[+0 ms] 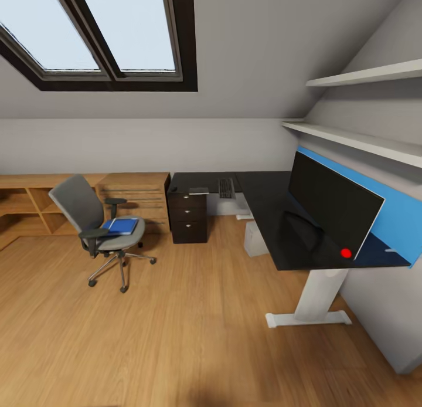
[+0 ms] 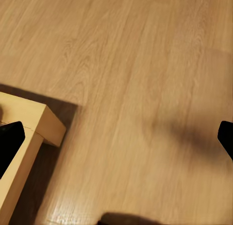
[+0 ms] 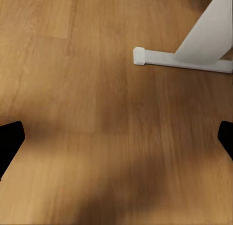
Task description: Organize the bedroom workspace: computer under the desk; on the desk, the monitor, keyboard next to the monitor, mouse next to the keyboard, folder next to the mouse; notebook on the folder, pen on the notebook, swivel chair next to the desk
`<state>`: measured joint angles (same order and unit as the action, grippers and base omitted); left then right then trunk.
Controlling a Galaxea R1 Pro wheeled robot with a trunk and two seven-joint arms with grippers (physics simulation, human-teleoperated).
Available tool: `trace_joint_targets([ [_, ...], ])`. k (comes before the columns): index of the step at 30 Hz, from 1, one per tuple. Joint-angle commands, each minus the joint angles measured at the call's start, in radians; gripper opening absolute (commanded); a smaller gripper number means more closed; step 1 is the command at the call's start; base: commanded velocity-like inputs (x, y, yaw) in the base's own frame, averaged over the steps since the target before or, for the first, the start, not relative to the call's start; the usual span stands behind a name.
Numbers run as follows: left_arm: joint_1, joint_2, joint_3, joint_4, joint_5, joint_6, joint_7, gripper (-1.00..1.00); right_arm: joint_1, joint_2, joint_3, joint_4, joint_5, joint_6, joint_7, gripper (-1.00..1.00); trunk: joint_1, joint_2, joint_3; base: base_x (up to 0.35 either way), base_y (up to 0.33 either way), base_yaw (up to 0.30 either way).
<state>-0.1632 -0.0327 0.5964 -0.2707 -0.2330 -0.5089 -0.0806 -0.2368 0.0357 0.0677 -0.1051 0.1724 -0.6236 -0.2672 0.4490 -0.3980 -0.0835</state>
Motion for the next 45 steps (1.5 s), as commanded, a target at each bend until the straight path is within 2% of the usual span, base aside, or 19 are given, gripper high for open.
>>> trace_joint_targets([
  [1, -0.001, -0.001, 0.009, 0.0, -0.005, -0.002, -0.007, 1.0, -0.001, -0.001, 0.007, 0.001, 0.005, -0.01, -0.01, 1.0, 0.001, -0.002, -0.002, 0.26, 0.003, 0.0],
  [6, -0.001, -0.001, 0.009, 0.0, -0.005, -0.001, -0.007, 1.0, -0.001, -0.004, 0.006, 0.019, 0.0, -0.084, -0.01, 1.0, 0.001, -0.002, -0.002, 0.303, 0.001, 0.0],
  [10, -0.001, -0.001, 0.009, 0.001, -0.005, 0.0, -0.007, 1.0, -0.001, -0.005, 0.006, 0.031, -0.002, -0.105, -0.01, 1.0, 0.001, -0.002, -0.002, 0.325, 0.0, 0.0],
  [21, -0.001, -0.002, 0.009, 0.001, -0.005, 0.0, -0.007, 1.0, -0.001, -0.005, 0.007, 0.038, -0.003, -0.115, -0.01, 1.0, 0.001, -0.002, -0.002, 0.332, 0.02, 0.0],
  [36, -0.001, -0.003, 0.009, 0.001, -0.005, 0.0, -0.007, 1.0, -0.001, -0.002, 0.009, 0.041, -0.002, -0.116, -0.01, 1.0, 0.001, -0.002, -0.002, 0.209, 0.248, 0.0],
  [45, -0.001, -0.003, 0.011, 0.001, -0.005, 0.001, -0.007, 1.0, -0.001, -0.001, 0.009, 0.04, -0.002, -0.116, -0.01, 1.0, 0.001, -0.002, -0.002, 0.306, 0.065, 0.0],
])
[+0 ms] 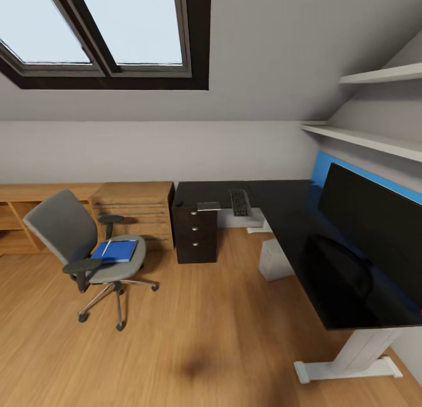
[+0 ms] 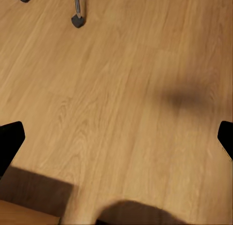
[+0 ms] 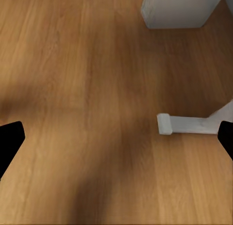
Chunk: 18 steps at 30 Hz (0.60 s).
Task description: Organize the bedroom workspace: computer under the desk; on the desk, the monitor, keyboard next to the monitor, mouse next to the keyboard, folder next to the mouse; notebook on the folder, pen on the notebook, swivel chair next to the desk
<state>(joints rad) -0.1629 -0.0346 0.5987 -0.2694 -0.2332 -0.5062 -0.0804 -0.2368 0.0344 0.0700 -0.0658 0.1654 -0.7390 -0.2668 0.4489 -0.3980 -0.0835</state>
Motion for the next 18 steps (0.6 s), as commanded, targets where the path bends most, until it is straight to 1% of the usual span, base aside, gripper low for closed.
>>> trace_joint_targets([
  [1, -0.001, -0.001, 0.009, -0.001, -0.005, -0.002, -0.007, 1.0, -0.001, 0.0, 0.007, 0.001, 0.005, 0.0, -0.011, 1.0, 0.001, -0.002, -0.002, 0.327, 0.015, 0.0],
  [18, -0.001, -0.001, 0.009, -0.001, -0.005, -0.002, -0.007, 1.0, -0.001, -0.001, 0.007, 0.001, 0.005, 0.0, -0.011, 1.0, 0.001, -0.002, -0.002, 0.332, 0.003, 0.0],
])
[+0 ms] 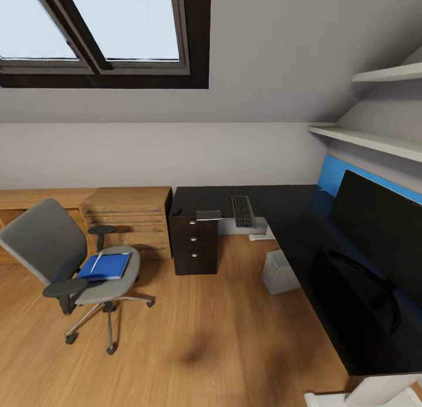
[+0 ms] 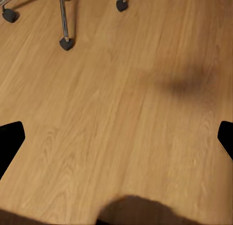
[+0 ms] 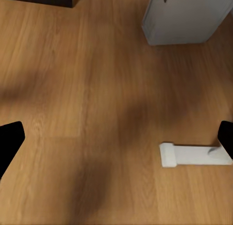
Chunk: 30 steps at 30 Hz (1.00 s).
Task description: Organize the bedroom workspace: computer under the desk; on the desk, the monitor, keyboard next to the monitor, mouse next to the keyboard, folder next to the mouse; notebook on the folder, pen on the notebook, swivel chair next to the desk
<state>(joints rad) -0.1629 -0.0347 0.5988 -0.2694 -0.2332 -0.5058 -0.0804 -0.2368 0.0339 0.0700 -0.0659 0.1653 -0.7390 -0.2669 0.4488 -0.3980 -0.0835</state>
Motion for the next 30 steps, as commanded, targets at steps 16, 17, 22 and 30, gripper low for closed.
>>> trace_joint_targets([
  [16, -0.001, -0.001, 0.008, 0.02, -0.005, -0.003, -0.007, 1.0, -0.001, -0.002, 0.007, 0.001, 0.005, 0.0, -0.01, 1.0, 0.001, -0.002, -0.002, 0.333, 0.024, 0.0],
  [17, -0.001, -0.001, 0.008, 0.024, -0.005, -0.003, -0.007, 1.0, -0.001, -0.001, 0.007, 0.001, 0.005, 0.0, -0.01, 1.0, 0.001, -0.002, -0.002, 0.333, 0.002, 0.0],
  [22, -0.001, -0.001, 0.007, 0.036, -0.005, -0.003, -0.007, 1.0, -0.001, 0.0, 0.007, 0.001, 0.005, 0.0, -0.011, 1.0, 0.001, -0.002, -0.002, 0.333, 0.032, 0.0],
  [30, -0.001, -0.001, 0.008, 0.04, -0.005, -0.003, -0.007, 1.0, -0.001, 0.0, 0.007, 0.001, 0.005, 0.0, -0.011, 1.0, 0.001, -0.002, -0.002, 0.333, 0.104, 0.0],
])
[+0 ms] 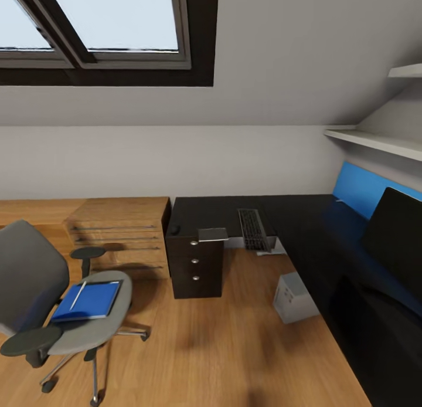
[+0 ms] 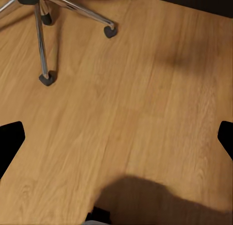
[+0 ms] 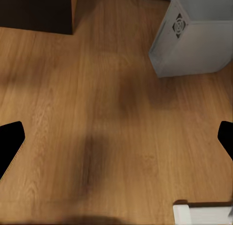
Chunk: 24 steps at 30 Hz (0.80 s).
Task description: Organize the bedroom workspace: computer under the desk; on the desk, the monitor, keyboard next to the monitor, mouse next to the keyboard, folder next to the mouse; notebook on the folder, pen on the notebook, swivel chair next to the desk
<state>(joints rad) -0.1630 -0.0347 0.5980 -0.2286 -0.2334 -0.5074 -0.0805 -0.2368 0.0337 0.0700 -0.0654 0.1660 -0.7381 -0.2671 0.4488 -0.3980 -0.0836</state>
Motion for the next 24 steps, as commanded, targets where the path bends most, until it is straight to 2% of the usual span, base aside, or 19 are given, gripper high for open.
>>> trace_joint_targets([
  [1, -0.001, -0.001, 0.009, 0.0, -0.004, -0.002, -0.007, 1.0, -0.001, 0.0, 0.007, 0.001, 0.005, 0.0, -0.01, 1.0, 0.001, -0.002, -0.002, 0.333, 0.119, 0.0],
  [12, -0.001, -0.002, 0.009, 0.001, -0.004, -0.002, -0.007, 1.0, -0.001, 0.0, 0.008, 0.001, 0.004, 0.0, -0.01, 1.0, 0.001, -0.002, -0.002, 0.333, 0.116, 0.0],
  [24, -0.001, -0.002, 0.009, 0.002, -0.004, -0.002, -0.007, 1.0, -0.001, -0.001, 0.008, 0.0, 0.005, 0.0, -0.01, 1.0, 0.001, -0.002, -0.002, 0.334, 0.019, 0.0],
])
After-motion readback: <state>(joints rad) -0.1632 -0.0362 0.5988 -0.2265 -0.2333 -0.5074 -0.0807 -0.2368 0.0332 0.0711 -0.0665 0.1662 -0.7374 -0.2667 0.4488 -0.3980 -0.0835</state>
